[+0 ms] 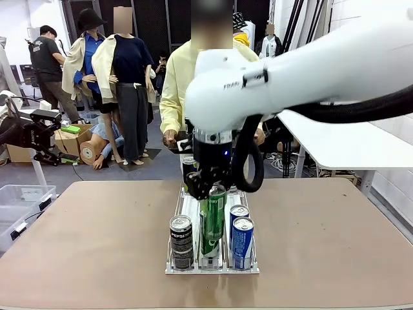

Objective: Retrieve and hand over the desired beverage to the person.
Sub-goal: Pick up another can of the same type that the person held from the Automatic Can Dispenser, then place the picked can on the Handle tray extended by the person.

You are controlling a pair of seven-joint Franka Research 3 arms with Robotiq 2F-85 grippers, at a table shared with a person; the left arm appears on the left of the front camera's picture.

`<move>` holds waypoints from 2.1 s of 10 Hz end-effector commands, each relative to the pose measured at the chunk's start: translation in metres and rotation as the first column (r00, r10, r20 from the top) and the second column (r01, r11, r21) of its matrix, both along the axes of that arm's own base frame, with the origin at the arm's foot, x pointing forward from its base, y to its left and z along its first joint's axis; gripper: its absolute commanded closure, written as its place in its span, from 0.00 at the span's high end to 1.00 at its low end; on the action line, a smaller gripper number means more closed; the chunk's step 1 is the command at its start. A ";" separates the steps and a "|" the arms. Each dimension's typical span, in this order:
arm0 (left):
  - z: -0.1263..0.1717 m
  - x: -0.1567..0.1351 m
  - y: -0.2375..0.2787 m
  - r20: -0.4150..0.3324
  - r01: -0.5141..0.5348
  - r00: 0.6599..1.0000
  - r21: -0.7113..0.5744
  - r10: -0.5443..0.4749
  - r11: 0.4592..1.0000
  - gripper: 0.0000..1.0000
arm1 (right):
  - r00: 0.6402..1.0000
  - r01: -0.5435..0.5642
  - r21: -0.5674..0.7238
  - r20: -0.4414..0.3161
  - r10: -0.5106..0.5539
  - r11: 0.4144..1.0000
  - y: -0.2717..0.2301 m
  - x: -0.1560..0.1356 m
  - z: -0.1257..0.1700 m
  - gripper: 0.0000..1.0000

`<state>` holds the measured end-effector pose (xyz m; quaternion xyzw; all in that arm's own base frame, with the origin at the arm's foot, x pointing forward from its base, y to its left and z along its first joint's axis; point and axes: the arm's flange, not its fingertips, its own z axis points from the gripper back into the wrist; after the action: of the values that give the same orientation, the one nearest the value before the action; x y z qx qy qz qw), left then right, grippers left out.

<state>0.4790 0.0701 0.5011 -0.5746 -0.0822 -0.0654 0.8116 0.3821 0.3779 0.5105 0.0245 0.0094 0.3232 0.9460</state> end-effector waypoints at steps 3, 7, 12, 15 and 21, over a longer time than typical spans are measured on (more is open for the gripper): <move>0.001 0.000 0.001 0.001 -0.002 1.000 0.000 0.002 1.000 1.00 | 0.997 -0.075 -0.003 -0.031 0.075 0.997 -0.058 0.001 0.072 0.04; 0.001 0.000 0.001 0.001 -0.002 1.000 0.000 0.002 1.000 1.00 | 0.994 -0.111 -0.040 0.001 0.111 0.993 -0.149 -0.010 0.101 0.04; 0.001 0.000 0.001 0.001 -0.002 1.000 0.000 0.002 1.000 1.00 | 0.994 -0.042 -0.059 0.097 0.047 0.997 -0.238 -0.026 0.085 0.04; 0.001 0.000 0.001 0.001 -0.002 1.000 0.000 0.002 1.000 1.00 | 0.985 0.009 -0.051 0.172 -0.001 0.999 -0.264 -0.037 0.073 0.04; 0.001 0.000 0.001 0.001 -0.002 1.000 0.000 0.002 1.000 1.00 | 0.993 -0.014 -0.052 0.117 0.019 0.999 -0.259 -0.028 0.078 0.04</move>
<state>0.4790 0.0707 0.5010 -0.5746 -0.0825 -0.0648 0.8117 0.3527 0.1176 0.5789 -0.0194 -0.0402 0.3325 0.9420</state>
